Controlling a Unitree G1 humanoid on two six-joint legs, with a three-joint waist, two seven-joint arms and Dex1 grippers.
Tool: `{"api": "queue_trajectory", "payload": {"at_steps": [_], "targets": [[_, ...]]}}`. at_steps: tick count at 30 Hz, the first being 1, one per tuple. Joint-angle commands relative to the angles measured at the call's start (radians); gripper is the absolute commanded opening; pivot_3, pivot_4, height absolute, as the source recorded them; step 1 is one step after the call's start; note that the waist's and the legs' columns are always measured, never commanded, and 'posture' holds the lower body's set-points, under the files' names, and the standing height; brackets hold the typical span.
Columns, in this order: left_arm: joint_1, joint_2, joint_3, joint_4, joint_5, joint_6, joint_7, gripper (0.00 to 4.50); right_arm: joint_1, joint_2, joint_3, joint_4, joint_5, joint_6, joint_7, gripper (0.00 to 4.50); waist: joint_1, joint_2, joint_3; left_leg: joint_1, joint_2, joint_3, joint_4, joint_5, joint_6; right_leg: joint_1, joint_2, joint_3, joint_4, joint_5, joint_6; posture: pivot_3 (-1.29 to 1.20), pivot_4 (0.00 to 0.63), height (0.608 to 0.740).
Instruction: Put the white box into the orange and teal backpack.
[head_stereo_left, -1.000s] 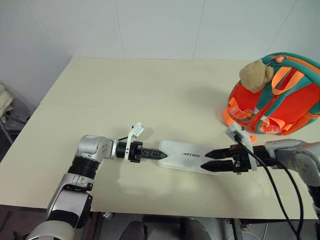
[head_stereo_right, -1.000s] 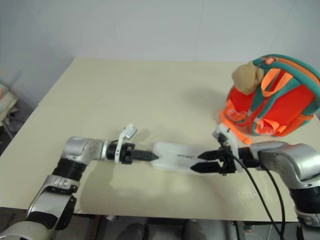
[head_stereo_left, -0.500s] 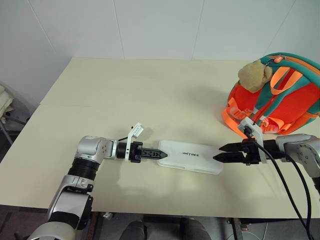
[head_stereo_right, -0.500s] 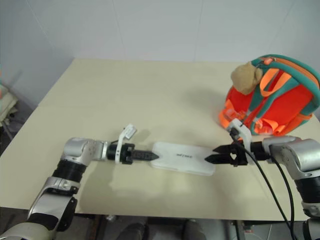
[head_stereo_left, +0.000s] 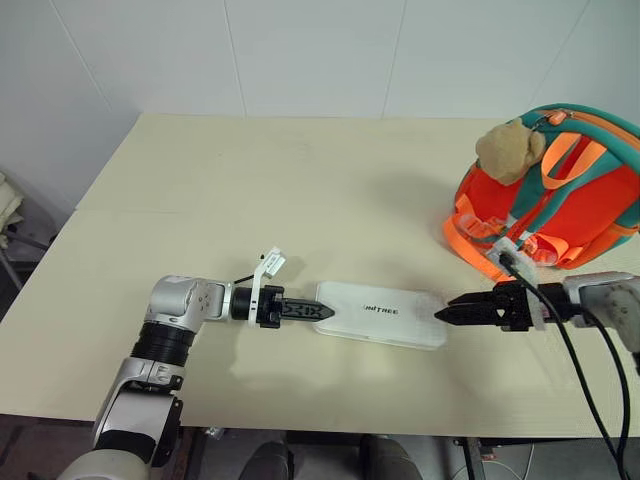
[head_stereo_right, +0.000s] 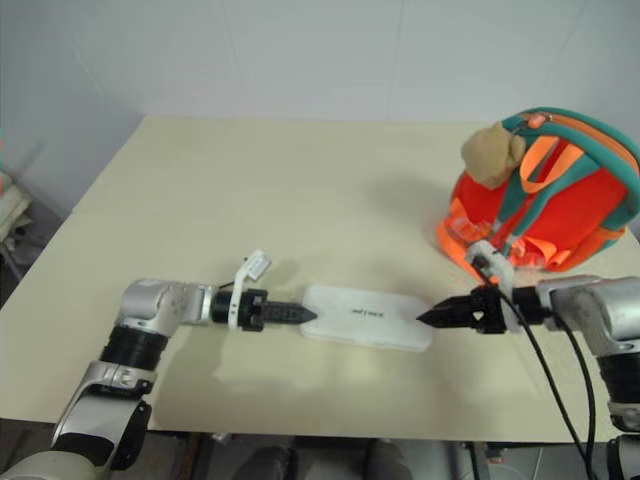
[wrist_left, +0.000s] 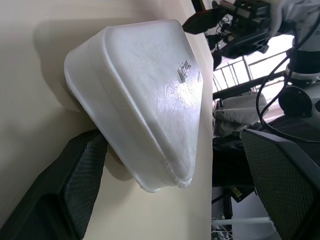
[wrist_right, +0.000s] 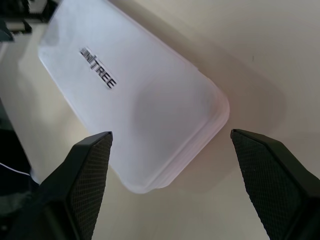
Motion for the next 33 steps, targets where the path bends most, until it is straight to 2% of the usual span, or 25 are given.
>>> {"api": "queue_trajectory", "payload": {"at_steps": [1, 4, 10, 22, 24, 26, 28, 30, 33], "targets": [[0.031, -0.011, -0.028, 0.034, 0.015, 0.001, 0.035, 4.46, 0.005, -0.004, -0.081, -0.075, 0.068, 0.125, -0.048, 4.50, 0.001, 0.000, 0.000, 0.000, 0.000, 0.000, 0.000, 0.000, 0.000, 0.000, 0.000, 0.000, 0.000, 0.000, 0.000, 0.00, 0.150, 0.740], [0.031, -0.018, -0.031, 0.039, 0.016, -0.005, 0.036, 4.46, 0.013, 0.036, -0.126, -0.129, 0.121, 0.207, -0.086, 4.50, 0.003, 0.000, 0.000, 0.000, 0.000, 0.000, 0.001, 0.000, 0.001, 0.000, 0.000, 0.000, 0.000, 0.000, 0.000, 0.00, 0.150, 0.740], [0.032, -0.024, -0.033, 0.035, 0.013, -0.005, 0.039, 4.46, 0.040, 0.088, -0.129, -0.166, 0.132, 0.256, -0.162, 4.50, 0.004, 0.000, 0.000, 0.000, -0.001, 0.000, 0.001, -0.001, 0.003, 0.001, -0.001, 0.000, 0.000, 0.000, 0.000, 0.00, 0.150, 0.740], [0.064, -0.017, -0.009, 0.001, -0.001, 0.009, 0.057, 4.46, -0.039, 0.055, -0.190, -0.112, 0.155, 0.241, -0.173, 4.50, 0.000, 0.000, 0.000, 0.001, -0.001, 0.000, 0.000, -0.002, 0.003, 0.001, -0.002, -0.001, -0.001, 0.001, 0.000, 0.00, 0.150, 0.740], [0.068, -0.020, -0.003, -0.003, -0.004, 0.008, 0.063, 4.46, -0.034, 0.061, -0.226, -0.147, 0.129, 0.076, -0.137, 4.50, 0.001, 0.000, 0.000, 0.001, -0.001, 0.000, 0.000, -0.002, 0.003, 0.001, -0.002, 0.000, -0.001, 0.001, 0.000, 0.00, 0.150, 0.740], [0.075, -0.023, 0.006, -0.005, -0.008, 0.006, 0.070, 4.46, 0.057, 0.036, -0.199, -0.232, 0.000, -0.228, -0.074, 4.50, 0.003, 0.000, 0.000, 0.000, -0.001, 0.000, -0.001, -0.002, 0.003, 0.001, -0.001, -0.001, -0.002, 0.001, 0.001, 0.00, 0.150, 0.740], [0.080, -0.025, 0.011, -0.007, -0.011, 0.006, 0.077, 4.46, 0.114, 0.018, -0.179, -0.261, -0.056, -0.353, -0.041, 4.50, 0.003, 0.000, 0.000, 0.000, 0.000, 0.000, -0.001, -0.002, 0.003, 0.002, 0.000, -0.002, -0.004, 0.000, 0.001, 0.00, 0.150, 0.740], [0.087, -0.024, 0.014, -0.012, -0.015, 0.005, 0.082, 4.46, 0.165, 0.062, -0.196, -0.287, -0.103, -0.521, -0.035, 4.50, 0.001, 0.000, 0.000, 0.000, 0.000, 0.001, -0.001, -0.002, 0.002, 0.003, 0.000, -0.001, -0.005, 0.001, 0.002, 0.00, 0.150, 0.740], [0.092, -0.023, 0.016, -0.017, -0.019, 0.003, 0.088, 4.46, 0.263, 0.075, -0.167, -0.272, -0.272, -0.881, 0.007, 4.50, 0.001, 0.000, 0.000, 0.001, 0.000, 0.001, 0.000, 0.000, 0.000, 0.003, 0.000, 0.000, -0.005, 0.001, 0.003, 0.00, 0.150, 0.740]]}}
